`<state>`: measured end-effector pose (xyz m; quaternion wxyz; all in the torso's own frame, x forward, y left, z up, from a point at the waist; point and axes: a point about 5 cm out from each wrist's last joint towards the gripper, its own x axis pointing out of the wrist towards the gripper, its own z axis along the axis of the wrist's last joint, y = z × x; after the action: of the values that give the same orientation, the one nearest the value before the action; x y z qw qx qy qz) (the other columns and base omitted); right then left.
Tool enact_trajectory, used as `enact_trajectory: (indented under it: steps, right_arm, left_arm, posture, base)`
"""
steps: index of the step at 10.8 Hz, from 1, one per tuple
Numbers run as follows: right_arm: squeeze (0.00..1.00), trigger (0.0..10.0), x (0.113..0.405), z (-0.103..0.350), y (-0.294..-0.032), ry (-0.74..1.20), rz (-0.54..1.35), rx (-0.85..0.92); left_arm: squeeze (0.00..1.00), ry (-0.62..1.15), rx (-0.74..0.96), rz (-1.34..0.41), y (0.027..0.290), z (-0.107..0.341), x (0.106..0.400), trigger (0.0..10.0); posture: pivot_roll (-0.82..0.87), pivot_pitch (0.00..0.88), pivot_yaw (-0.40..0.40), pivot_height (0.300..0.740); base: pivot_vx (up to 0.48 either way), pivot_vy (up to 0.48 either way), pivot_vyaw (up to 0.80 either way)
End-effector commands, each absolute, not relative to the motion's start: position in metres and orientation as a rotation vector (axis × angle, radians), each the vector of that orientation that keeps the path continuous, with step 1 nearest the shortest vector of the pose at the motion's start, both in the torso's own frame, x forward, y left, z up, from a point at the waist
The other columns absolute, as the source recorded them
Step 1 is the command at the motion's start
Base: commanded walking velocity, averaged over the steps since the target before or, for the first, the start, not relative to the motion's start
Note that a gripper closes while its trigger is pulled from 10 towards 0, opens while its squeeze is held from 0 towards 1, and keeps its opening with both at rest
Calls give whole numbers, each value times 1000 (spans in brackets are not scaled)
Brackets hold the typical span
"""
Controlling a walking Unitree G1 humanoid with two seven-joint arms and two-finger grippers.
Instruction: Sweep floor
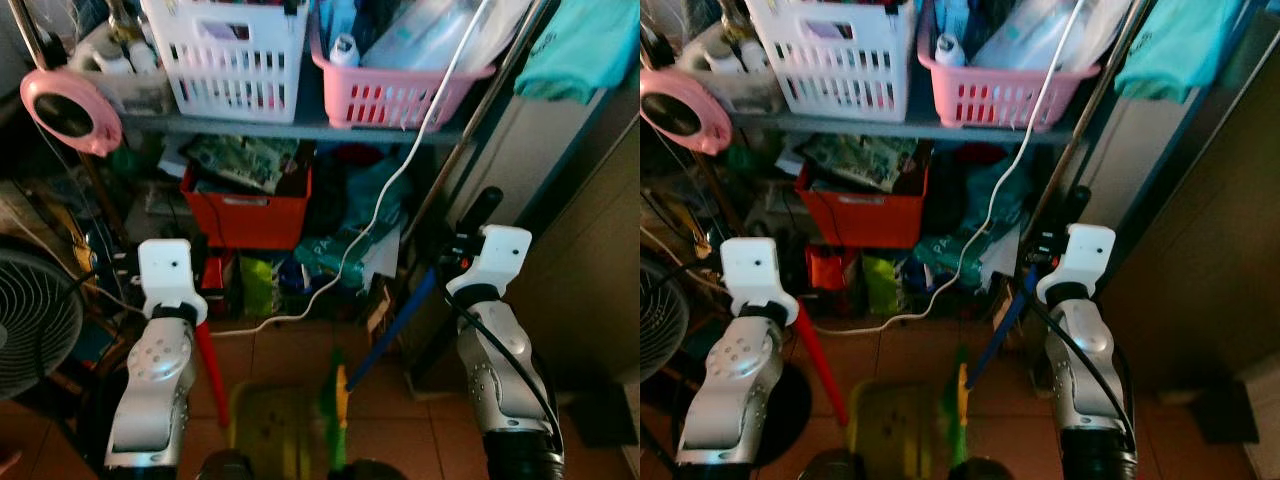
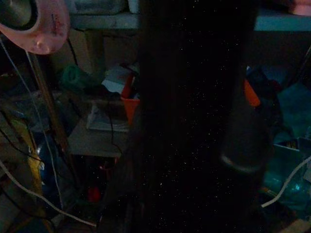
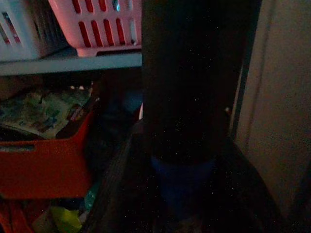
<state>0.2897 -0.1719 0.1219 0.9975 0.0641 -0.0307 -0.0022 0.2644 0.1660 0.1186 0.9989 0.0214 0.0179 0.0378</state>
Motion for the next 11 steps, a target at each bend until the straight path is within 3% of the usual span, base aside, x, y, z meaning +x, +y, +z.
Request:
enact_trajectory:
  steps: [1,7,11]
  right_arm:
    - [0,10000,291,131,-170,-100,0,137]
    - [0,10000,296,131,-168,-97,12,136]
    - [0,10000,297,130,-170,-95,8,128]
  left_arm:
    - [0,16,54,75,167,125,265,10000]
    - [0,8,67,79,168,129,267,10000]
    - [0,-5,36,74,163,134,271,10000]
  posture:
    - [63,41,-28,740]
    - [78,39,-42,740]
    - [69,32,-41,740]
  base:
    - [-262,0,0]
    - [-308,0,0]
    - [0,0,0]
